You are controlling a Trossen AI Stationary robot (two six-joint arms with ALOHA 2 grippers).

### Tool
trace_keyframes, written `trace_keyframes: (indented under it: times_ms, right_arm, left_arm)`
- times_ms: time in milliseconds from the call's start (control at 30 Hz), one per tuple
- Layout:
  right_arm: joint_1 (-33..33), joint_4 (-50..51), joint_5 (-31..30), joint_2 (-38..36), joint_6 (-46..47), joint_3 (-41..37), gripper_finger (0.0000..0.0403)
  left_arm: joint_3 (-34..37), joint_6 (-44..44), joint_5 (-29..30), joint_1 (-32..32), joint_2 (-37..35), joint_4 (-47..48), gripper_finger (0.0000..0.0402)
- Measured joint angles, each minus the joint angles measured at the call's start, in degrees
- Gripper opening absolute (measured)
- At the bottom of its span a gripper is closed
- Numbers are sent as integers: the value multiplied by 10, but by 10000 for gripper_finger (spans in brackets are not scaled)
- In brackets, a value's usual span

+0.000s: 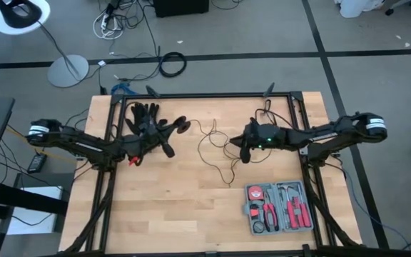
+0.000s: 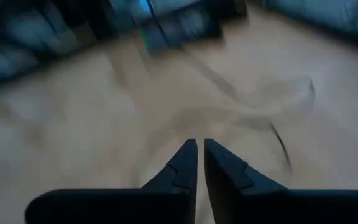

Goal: Coil cords
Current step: Coil the black wire

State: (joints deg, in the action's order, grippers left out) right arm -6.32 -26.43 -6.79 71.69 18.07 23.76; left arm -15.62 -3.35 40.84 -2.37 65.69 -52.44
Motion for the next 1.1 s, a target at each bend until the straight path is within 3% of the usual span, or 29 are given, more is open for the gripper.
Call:
trace_keyframes:
  times_ms: [133,300,500,700,900,1100]
  right_arm:
    - [12,-208,-14,60,-36,-38,28]
    - [7,-311,-33,160,-57,-4,27]
    - [5,-312,-33,252,-149,81,25]
    - [5,-286,-33,301,-168,139,33]
    - [7,-242,-33,294,-153,142,49]
    - [16,-223,-32,262,-165,142,61]
  left_arm:
    - [0,14,1,0,0,0,0]
    - [0,45,18,0,1,0,0]
    - [0,93,59,-1,22,3,0]
    - [-2,77,71,-14,69,-1,0]
    - [-3,61,121,-41,106,-7,0]
    - [-3,46,127,-45,123,-6,0]
